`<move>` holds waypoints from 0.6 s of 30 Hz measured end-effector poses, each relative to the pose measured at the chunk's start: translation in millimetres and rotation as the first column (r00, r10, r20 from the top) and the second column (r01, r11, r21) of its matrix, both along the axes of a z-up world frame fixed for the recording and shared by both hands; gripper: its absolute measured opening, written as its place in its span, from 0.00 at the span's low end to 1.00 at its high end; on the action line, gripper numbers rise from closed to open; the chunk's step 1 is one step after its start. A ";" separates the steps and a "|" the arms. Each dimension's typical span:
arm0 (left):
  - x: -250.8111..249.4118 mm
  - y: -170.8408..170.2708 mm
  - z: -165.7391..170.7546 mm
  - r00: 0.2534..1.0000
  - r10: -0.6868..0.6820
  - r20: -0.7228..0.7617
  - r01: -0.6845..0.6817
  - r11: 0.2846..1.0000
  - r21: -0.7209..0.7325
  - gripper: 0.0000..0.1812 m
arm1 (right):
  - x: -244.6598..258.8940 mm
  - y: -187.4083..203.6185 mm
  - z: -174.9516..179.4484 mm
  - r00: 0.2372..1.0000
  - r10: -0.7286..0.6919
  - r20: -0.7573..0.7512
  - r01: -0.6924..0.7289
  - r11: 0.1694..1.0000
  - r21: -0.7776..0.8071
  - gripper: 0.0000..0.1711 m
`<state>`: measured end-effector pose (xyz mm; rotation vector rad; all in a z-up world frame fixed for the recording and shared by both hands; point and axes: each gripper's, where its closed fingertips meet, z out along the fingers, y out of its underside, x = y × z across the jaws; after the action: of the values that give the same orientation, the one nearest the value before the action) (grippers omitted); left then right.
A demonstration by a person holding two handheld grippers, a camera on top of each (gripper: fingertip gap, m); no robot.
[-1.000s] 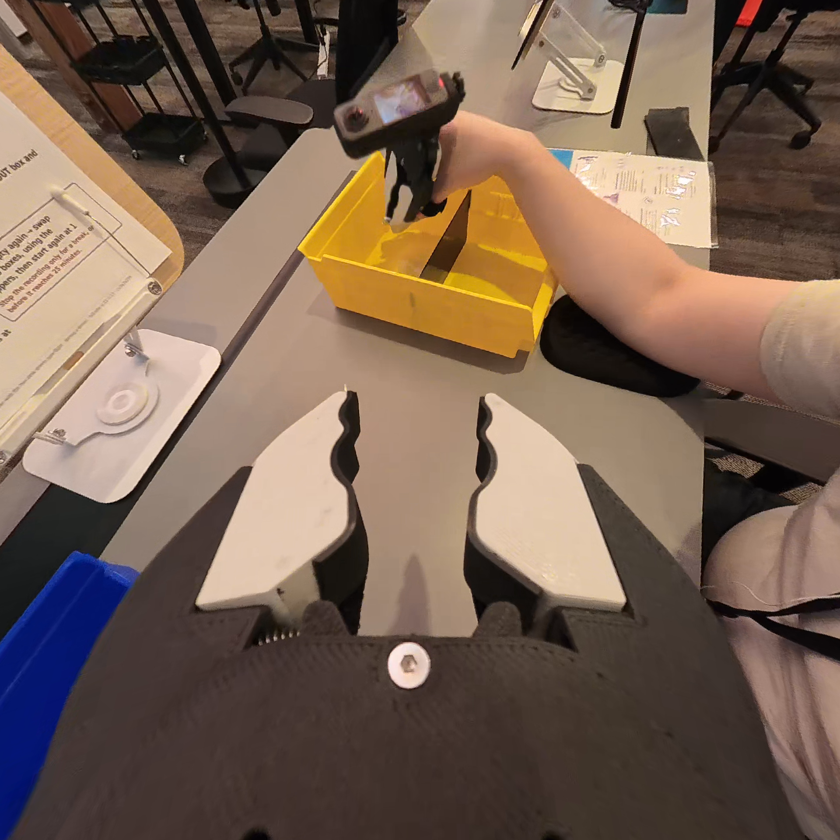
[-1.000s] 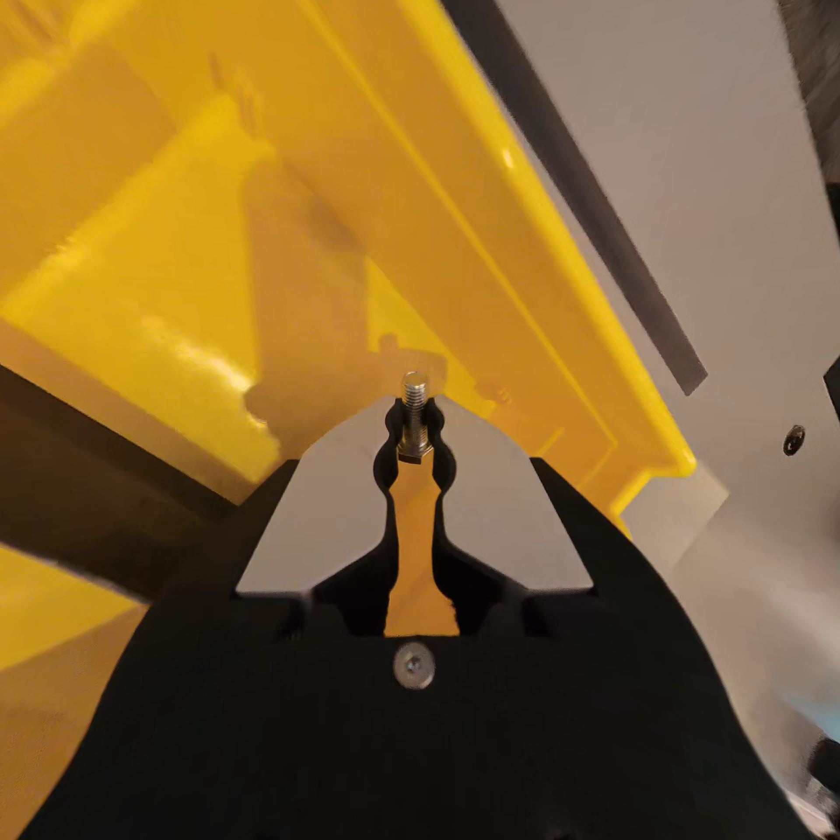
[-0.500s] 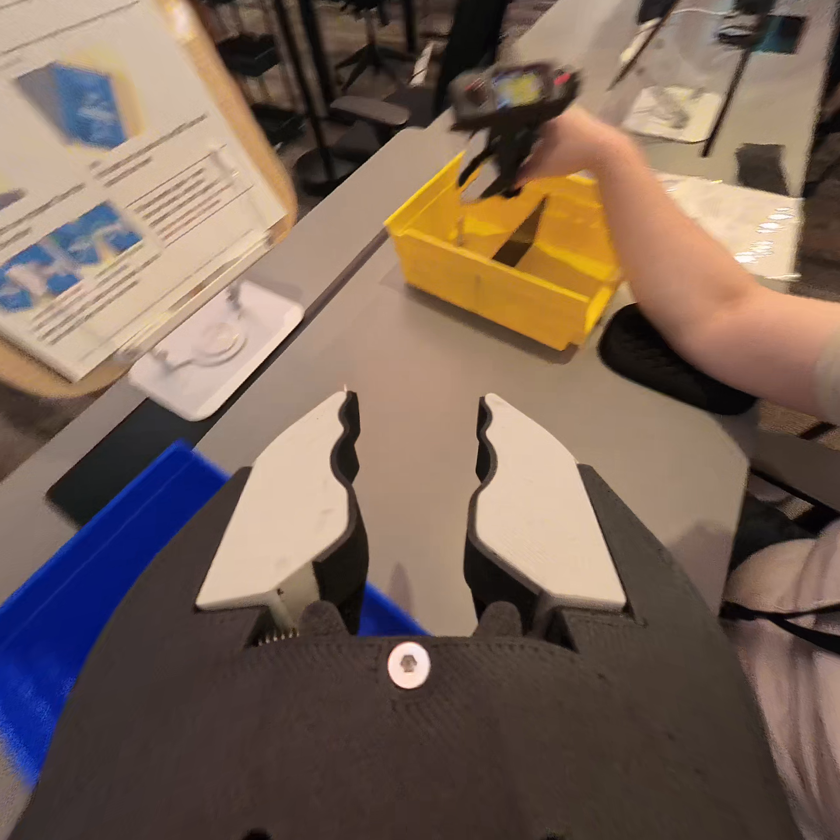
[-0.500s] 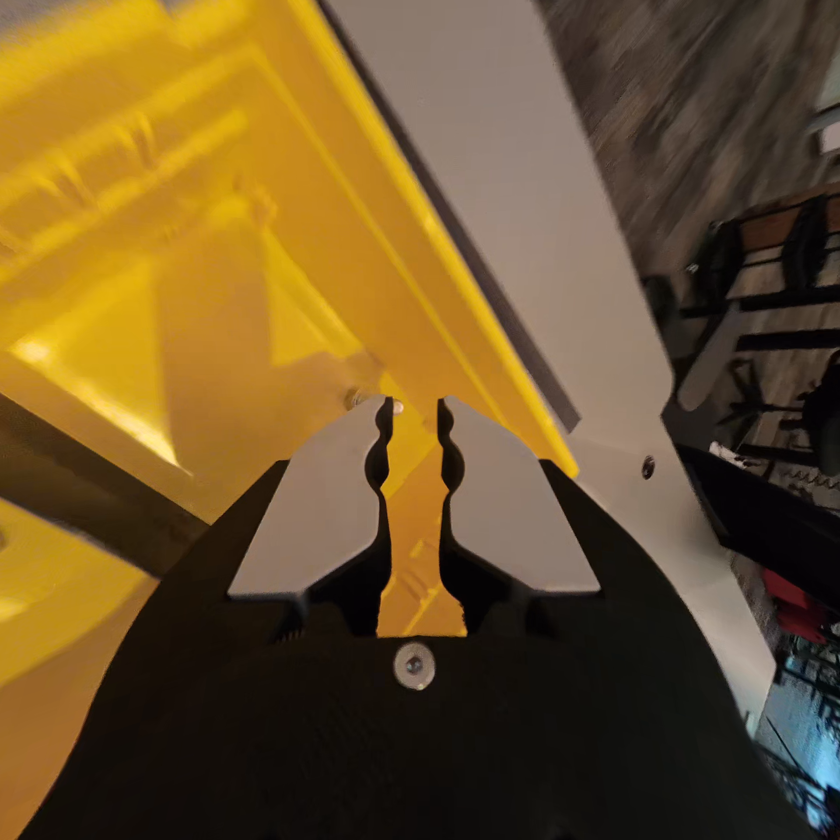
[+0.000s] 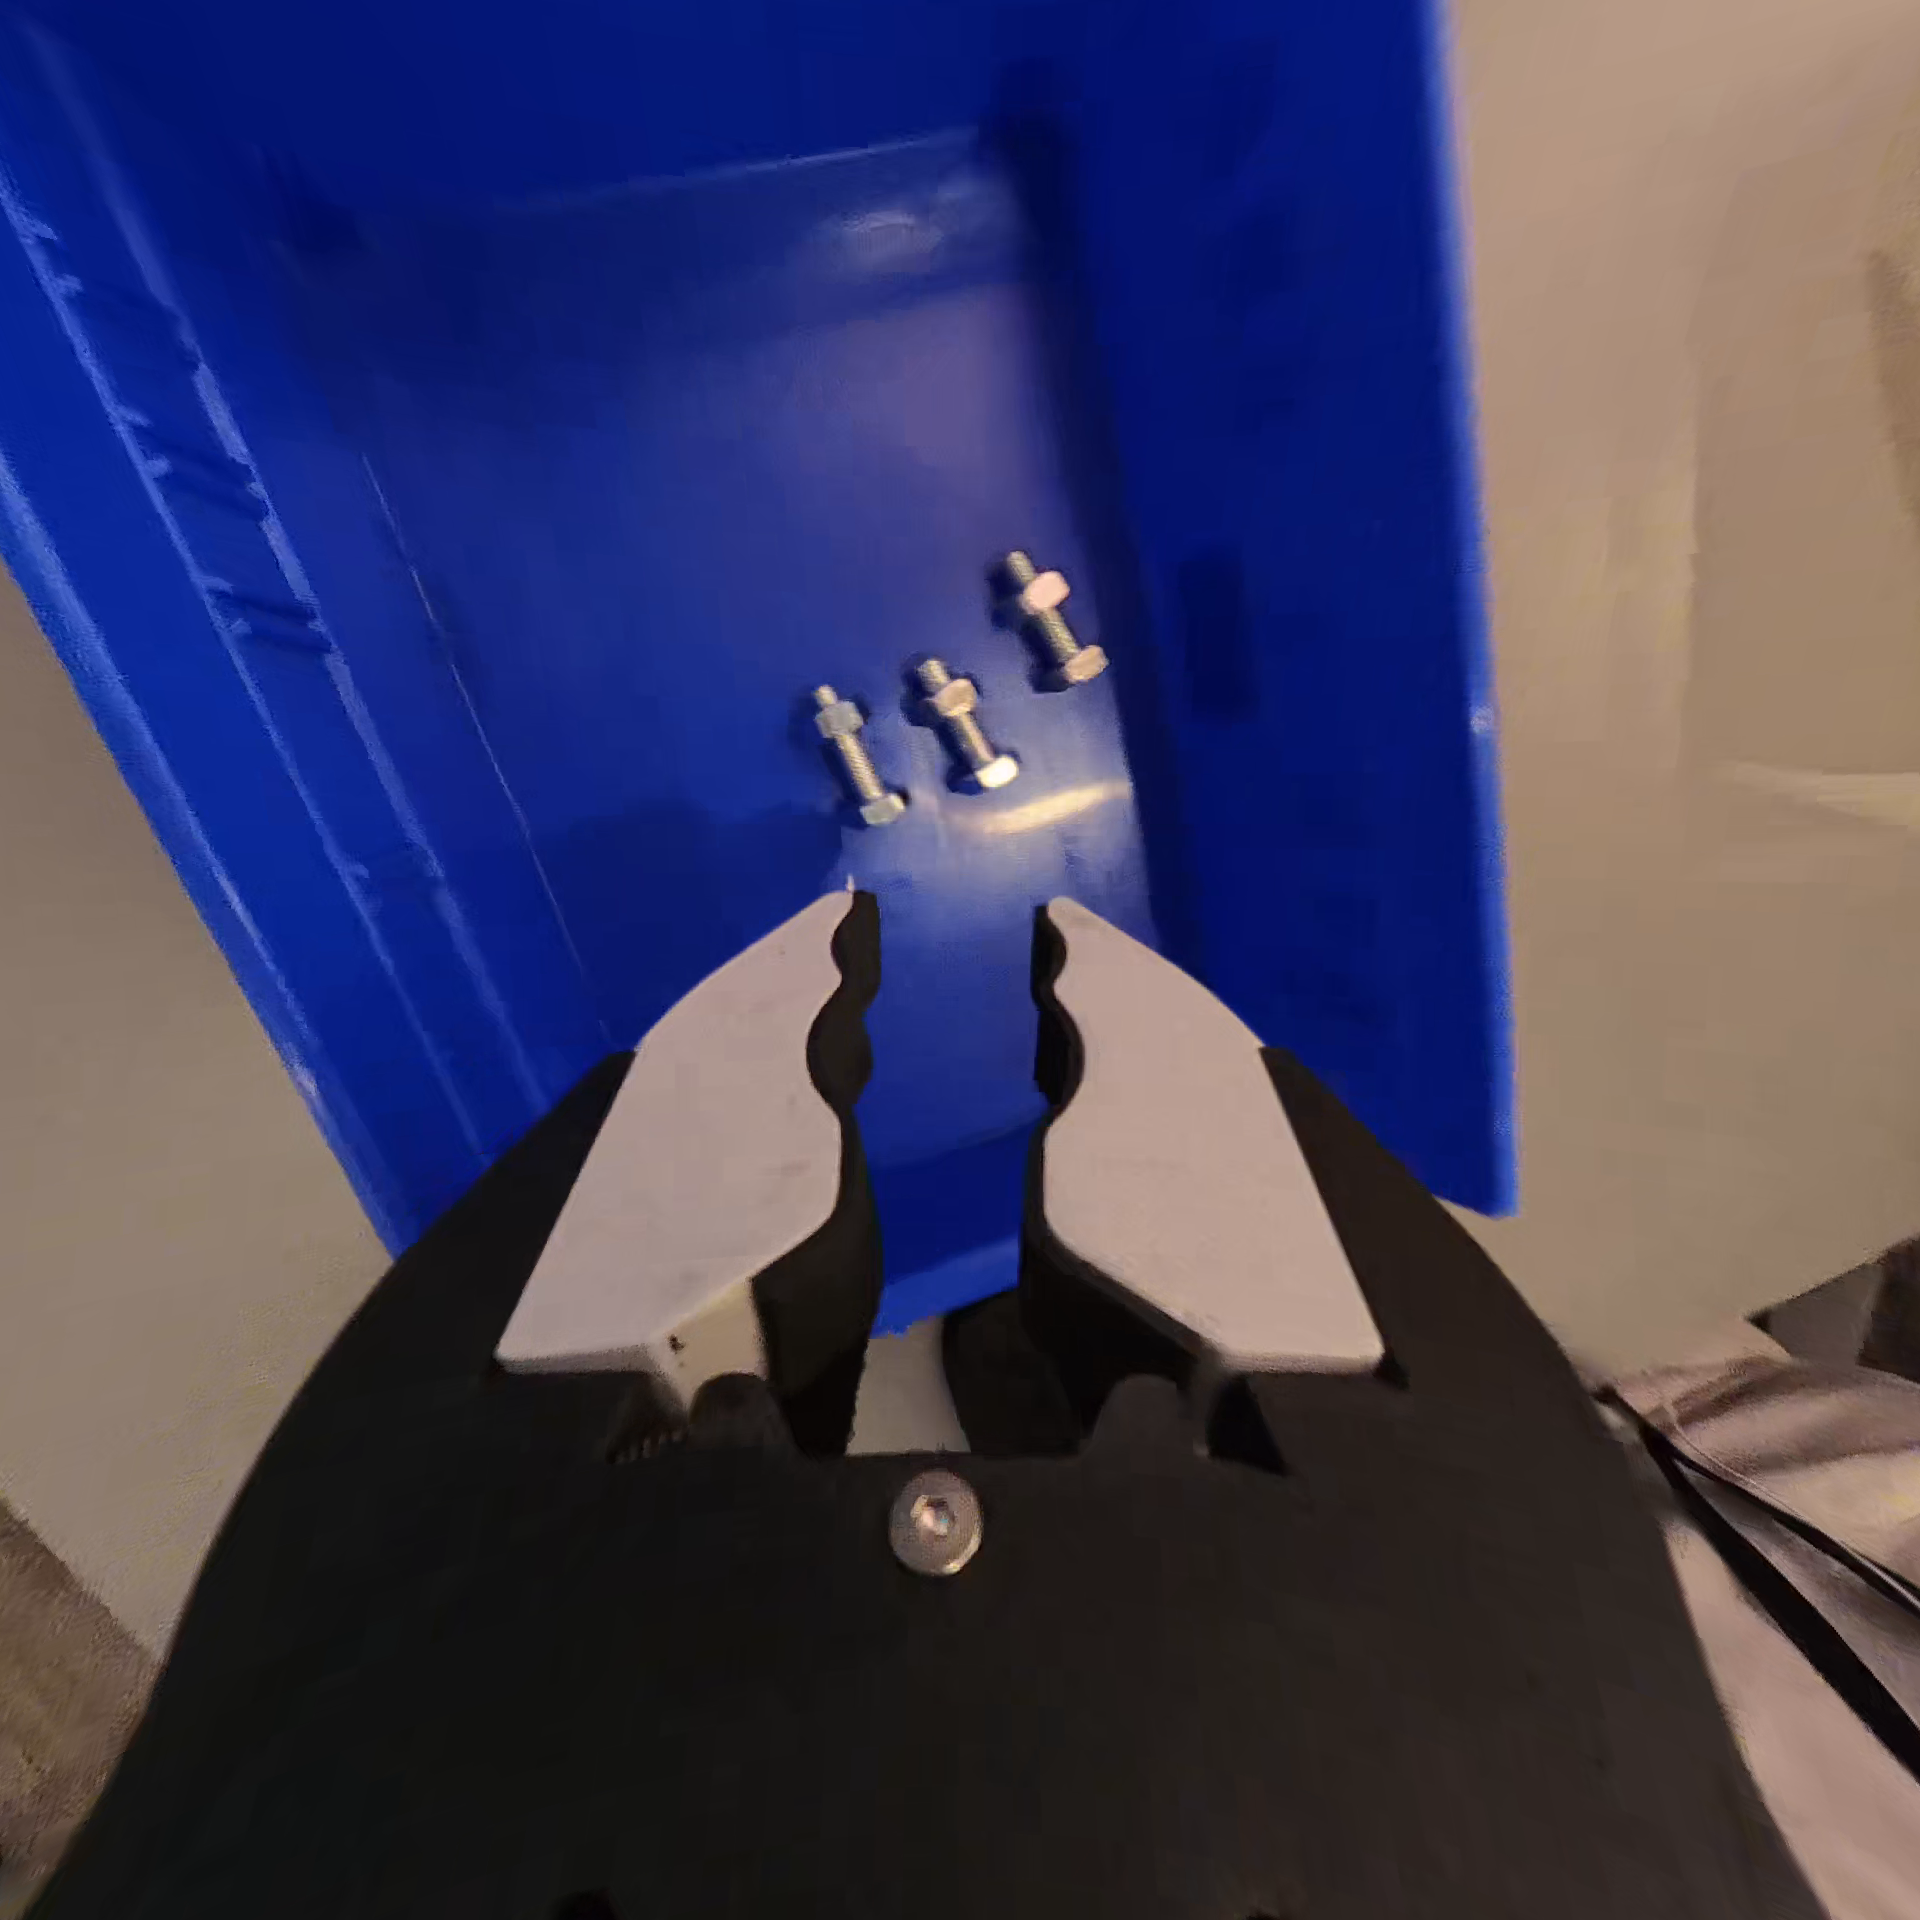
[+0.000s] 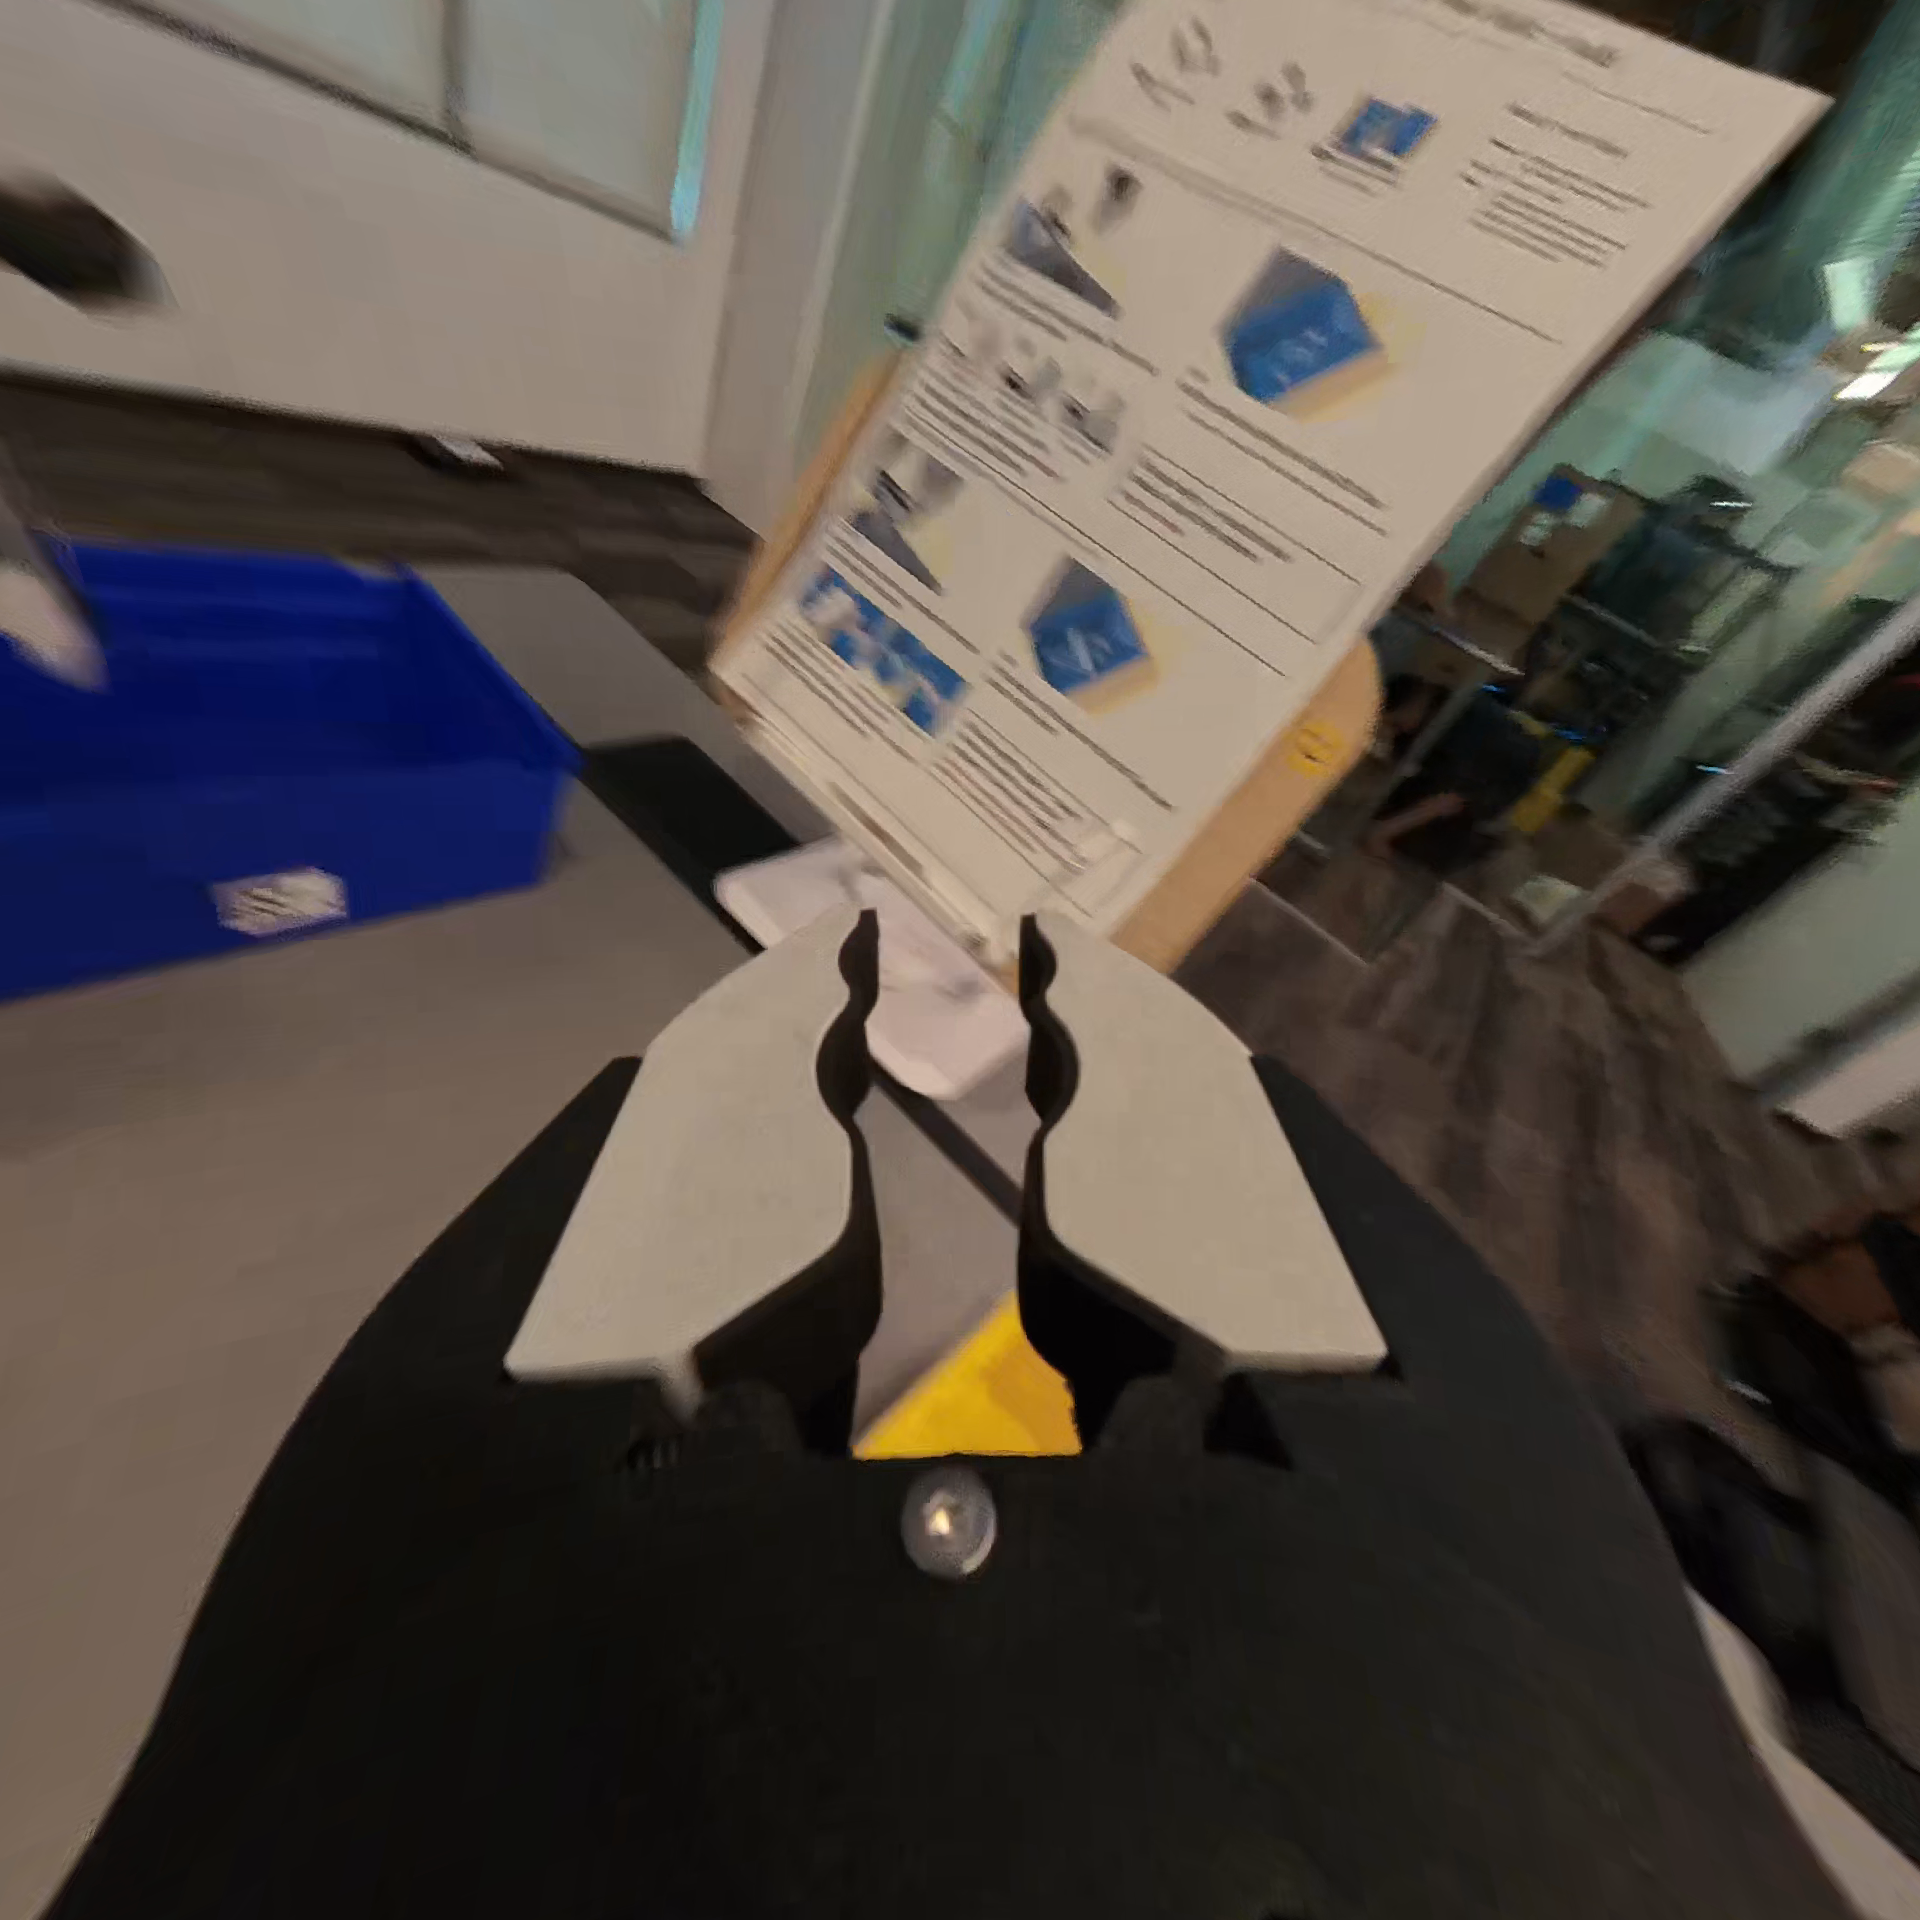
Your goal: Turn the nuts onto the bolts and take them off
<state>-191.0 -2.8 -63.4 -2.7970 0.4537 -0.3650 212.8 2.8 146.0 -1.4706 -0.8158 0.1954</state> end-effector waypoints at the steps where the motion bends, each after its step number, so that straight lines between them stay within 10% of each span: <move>1: -4.3 7.4 -6.7 1.000 0.009 -0.026 -0.009 1.000 0.001 0.15 | -21.7 -19.7 10.3 0.991 0.113 -0.075 -0.114 0.993 -0.007 0.16; 4: -3.6 19.4 -22.3 0.999 0.005 -0.048 -0.007 1.000 -0.022 0.15 | -68.3 -68.8 35.0 0.917 0.335 -0.214 -0.332 0.942 0.052 0.16; 8: -2.4 26.9 -46.7 0.982 -0.076 -0.170 0.066 0.996 -0.067 0.17 | -90.0 -76.3 28.9 0.926 0.338 -0.168 -0.327 0.941 0.088 0.30; 18: -5.4 27.5 -92.3 0.948 -0.103 -0.301 0.033 0.973 -0.229 0.19 | -94.0 -54.4 12.7 0.908 0.335 -0.253 -0.345 0.939 0.006 0.29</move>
<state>-196.4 24.7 -155.7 -3.0757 0.6153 0.0187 118.8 -51.6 158.6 -1.2970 -0.8586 0.6522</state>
